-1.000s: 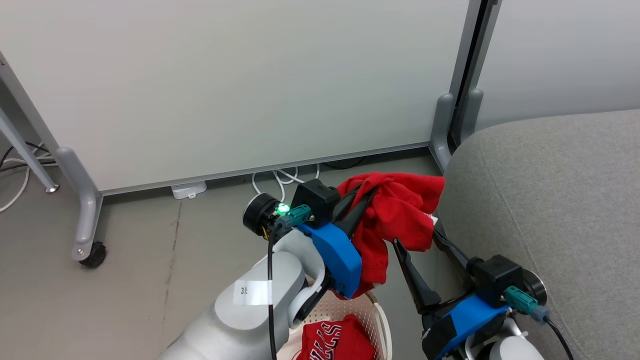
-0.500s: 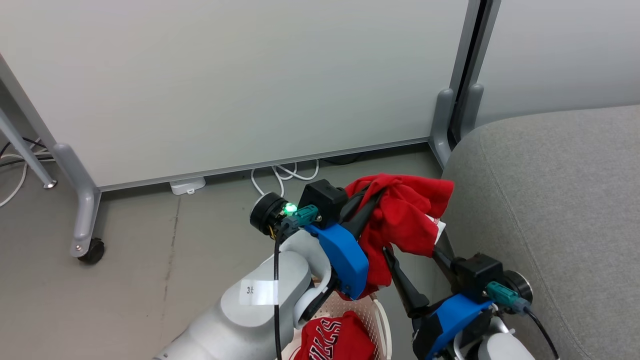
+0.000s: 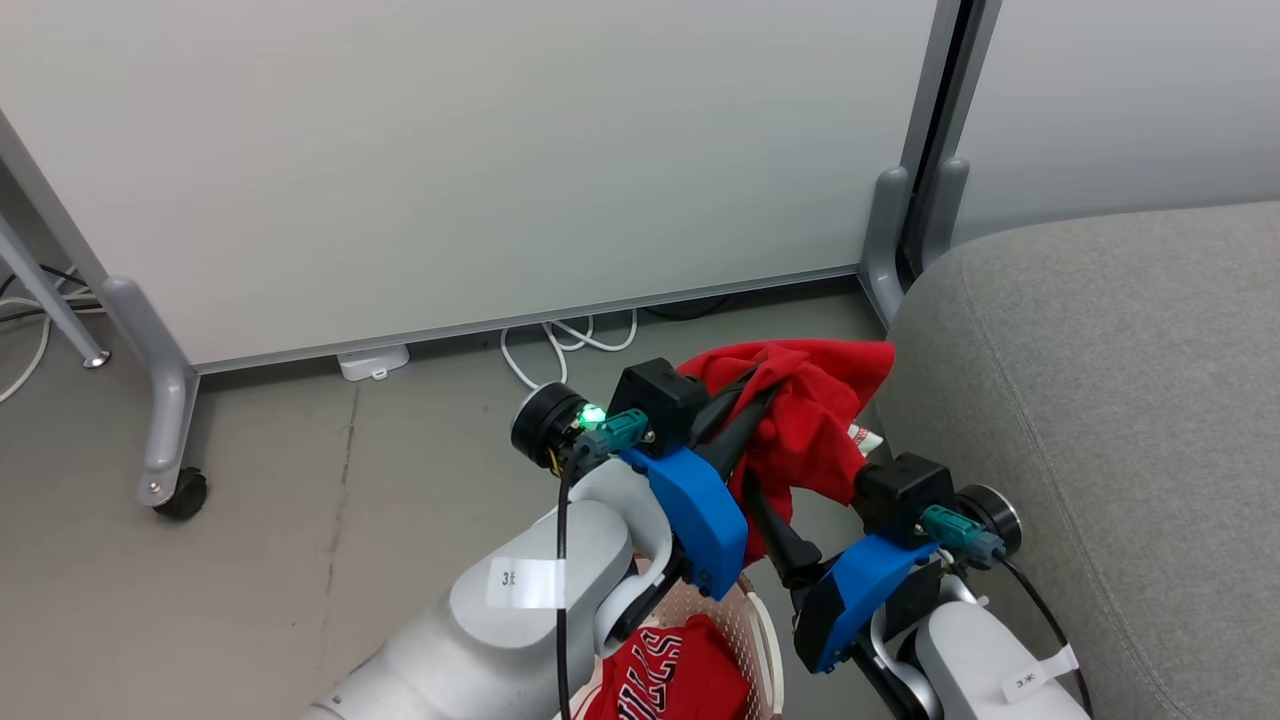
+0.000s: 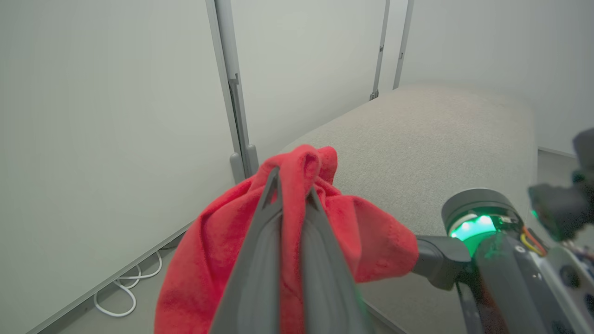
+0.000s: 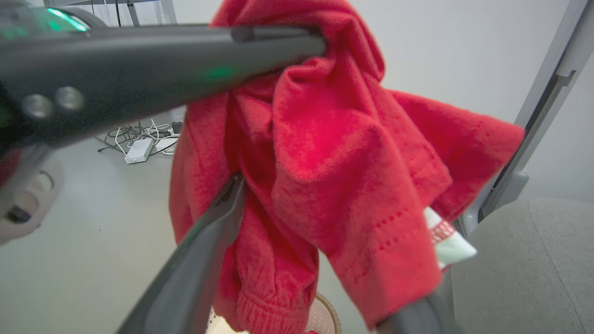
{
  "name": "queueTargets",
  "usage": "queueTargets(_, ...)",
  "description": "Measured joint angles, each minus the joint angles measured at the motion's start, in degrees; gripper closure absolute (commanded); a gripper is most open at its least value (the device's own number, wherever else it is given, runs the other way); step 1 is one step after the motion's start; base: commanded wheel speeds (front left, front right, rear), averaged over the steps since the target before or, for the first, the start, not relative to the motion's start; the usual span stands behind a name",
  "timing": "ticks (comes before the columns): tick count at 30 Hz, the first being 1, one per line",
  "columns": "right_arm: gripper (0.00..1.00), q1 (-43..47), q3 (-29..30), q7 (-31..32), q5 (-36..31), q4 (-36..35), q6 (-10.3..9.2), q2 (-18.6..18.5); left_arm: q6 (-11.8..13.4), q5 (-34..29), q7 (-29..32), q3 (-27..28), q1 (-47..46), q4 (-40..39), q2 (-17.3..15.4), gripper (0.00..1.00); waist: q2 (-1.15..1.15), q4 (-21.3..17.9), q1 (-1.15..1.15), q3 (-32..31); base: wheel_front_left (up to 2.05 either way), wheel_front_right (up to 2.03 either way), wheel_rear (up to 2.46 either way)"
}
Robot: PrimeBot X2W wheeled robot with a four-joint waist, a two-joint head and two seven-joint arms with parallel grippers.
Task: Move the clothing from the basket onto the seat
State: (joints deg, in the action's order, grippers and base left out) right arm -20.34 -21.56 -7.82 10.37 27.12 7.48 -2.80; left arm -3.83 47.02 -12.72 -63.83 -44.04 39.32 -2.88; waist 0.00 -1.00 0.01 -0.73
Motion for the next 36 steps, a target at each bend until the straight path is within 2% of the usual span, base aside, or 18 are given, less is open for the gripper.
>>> queueTargets(2,0.95,-0.6,0.0,-0.2,0.5,1.7,0.01,0.0,0.0,0.5,-0.1,-0.4,-0.3,0.0,0.0,1.0,0.0,0.1,0.0,0.0,0.0,0.0,0.0)
queueTargets(3,1.0,-0.8,0.0,-0.6,0.7,2.3,0.01,0.0,0.3,0.5,-0.1,-0.6,-0.5,0.0,0.0,1.0,0.0,0.2,0.0,0.0,0.0,0.0,0.0)
queueTargets(23,1.0,-3.1,-1.6,-3.7,2.4,7.0,0.0,0.0,0.8,3.3,-1.5,-2.9,-1.3,1.8,0.0,1.0,0.0,-1.0,0.0,-0.3,0.0,0.0,0.0)
queueTargets(24,1.0,-3.1,-1.6,-3.9,2.3,7.0,0.0,0.0,0.8,3.4,-1.5,-3.0,-1.3,1.8,0.0,0.81,0.0,-0.9,0.0,-0.4,0.0,0.0,0.0)
queueTargets(25,1.0,-3.1,-1.6,-3.9,2.3,7.0,0.0,0.0,0.8,3.6,-1.5,-3.1,-1.4,1.9,0.0,0.53,0.0,-0.9,0.0,-0.4,0.0,0.0,0.0)
queueTargets(26,1.0,-3.1,-1.6,-4.0,2.3,7.1,0.0,0.0,0.8,4.0,-1.5,-3.1,-1.4,1.8,0.0,0.04,0.0,-0.9,0.0,-0.5,0.0,0.0,0.0)
queueTargets(27,1.0,-3.1,-1.5,-4.1,2.3,7.1,0.01,0.0,0.7,4.2,-1.6,-3.1,-1.4,1.8,0.0,0.0,0.0,-0.9,0.0,-0.5,0.0,0.0,0.0)
queueTargets(33,1.0,-3.0,-1.0,-5.3,1.5,6.5,0.01,0.0,0.2,3.5,-2.2,-1.3,0.4,0.9,-0.3,0.0,0.0,-1.0,0.0,-0.7,0.0,0.0,0.0)
queueTargets(36,1.0,-3.0,-0.3,-5.7,0.7,5.6,0.0,0.0,0.5,-1.9,-2.3,5.6,4.7,-5.9,-2.6,0.0,0.0,-0.9,-0.01,-0.4,0.0,0.0,0.0)
